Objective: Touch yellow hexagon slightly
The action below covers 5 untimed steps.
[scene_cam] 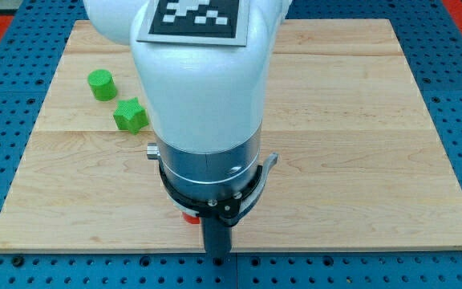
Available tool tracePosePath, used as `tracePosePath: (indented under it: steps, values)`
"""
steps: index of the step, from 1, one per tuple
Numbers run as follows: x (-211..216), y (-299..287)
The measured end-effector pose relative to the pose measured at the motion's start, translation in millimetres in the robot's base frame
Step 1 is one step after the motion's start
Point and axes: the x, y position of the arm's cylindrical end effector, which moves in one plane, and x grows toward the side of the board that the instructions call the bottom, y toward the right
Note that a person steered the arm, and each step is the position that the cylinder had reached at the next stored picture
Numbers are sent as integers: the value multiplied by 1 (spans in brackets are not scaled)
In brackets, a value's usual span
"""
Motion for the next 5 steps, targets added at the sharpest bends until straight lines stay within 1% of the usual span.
tracePosePath:
  steps: [2, 3, 4, 5]
  values:
    - [0, -1]
    - [1, 11]
    - [-9, 34]
    - [-47, 61]
